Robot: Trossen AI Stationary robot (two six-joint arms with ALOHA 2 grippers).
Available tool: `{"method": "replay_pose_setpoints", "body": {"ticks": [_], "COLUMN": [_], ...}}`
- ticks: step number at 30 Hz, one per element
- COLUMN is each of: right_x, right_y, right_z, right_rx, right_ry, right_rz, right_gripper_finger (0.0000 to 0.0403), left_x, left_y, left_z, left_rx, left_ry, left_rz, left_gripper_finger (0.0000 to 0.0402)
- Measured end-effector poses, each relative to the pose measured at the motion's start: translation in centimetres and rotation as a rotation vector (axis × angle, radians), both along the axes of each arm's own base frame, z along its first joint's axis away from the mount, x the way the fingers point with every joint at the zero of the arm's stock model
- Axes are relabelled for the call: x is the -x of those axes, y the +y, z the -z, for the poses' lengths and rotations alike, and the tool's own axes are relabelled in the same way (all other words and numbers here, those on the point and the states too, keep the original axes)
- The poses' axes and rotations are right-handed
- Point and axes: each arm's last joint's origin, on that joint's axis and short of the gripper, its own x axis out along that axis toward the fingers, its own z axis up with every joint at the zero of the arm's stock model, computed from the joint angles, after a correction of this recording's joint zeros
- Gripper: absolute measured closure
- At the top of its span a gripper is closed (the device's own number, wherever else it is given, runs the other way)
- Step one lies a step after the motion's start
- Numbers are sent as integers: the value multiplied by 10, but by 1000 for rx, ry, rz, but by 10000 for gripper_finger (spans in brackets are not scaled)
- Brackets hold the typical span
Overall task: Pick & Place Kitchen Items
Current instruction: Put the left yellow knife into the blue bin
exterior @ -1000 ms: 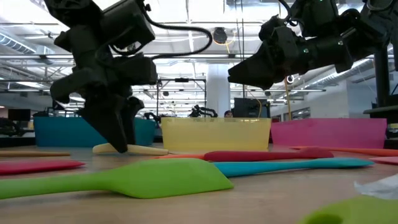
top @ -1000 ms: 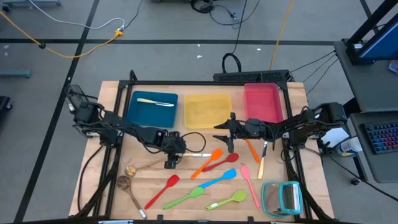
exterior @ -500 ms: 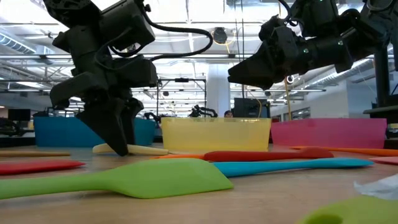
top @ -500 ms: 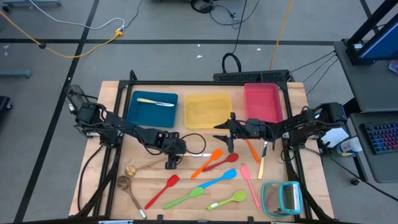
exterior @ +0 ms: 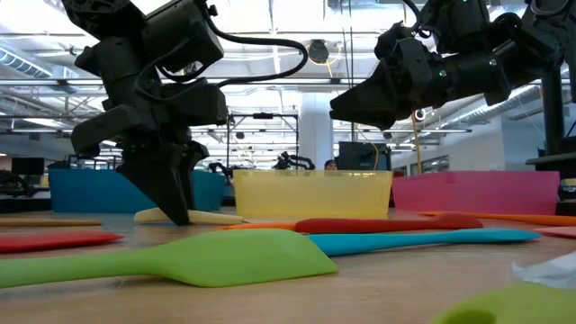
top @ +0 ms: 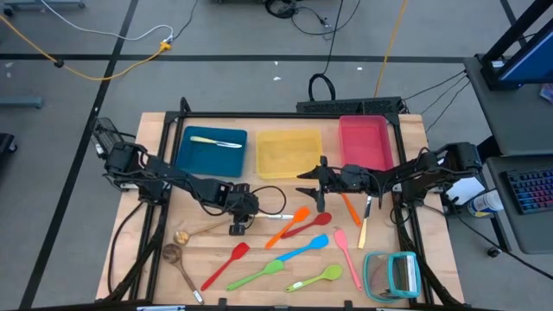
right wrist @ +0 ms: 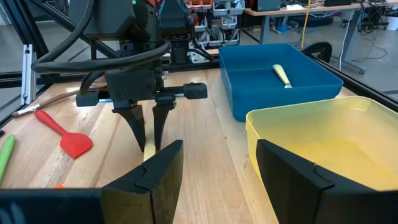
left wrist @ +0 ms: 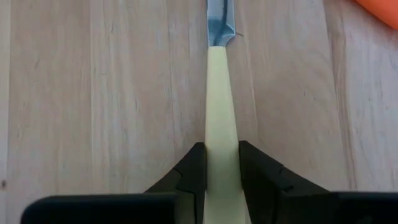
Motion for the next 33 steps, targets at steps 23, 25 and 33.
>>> {"method": "replay_pose_setpoints", "body": {"ticks": [23, 25, 33], "right_x": [0, 0, 0], "right_y": [0, 0, 0], "right_z": [0, 0, 0], "right_rx": [0, 0, 0], "right_ry": [1, 4, 0], "right_rz": [0, 0, 0], "right_gripper_finger": [206, 206, 206], "left_x": [65, 74, 111], "left_y": [20, 24, 53], "left_z": [-91, -100, -118], "left_rx": [-215, -257, -430], "left_ry": [-84, -99, -11], "left_rz": [-158, -175, -277], "left_gripper_finger": [325, 325, 323]}}
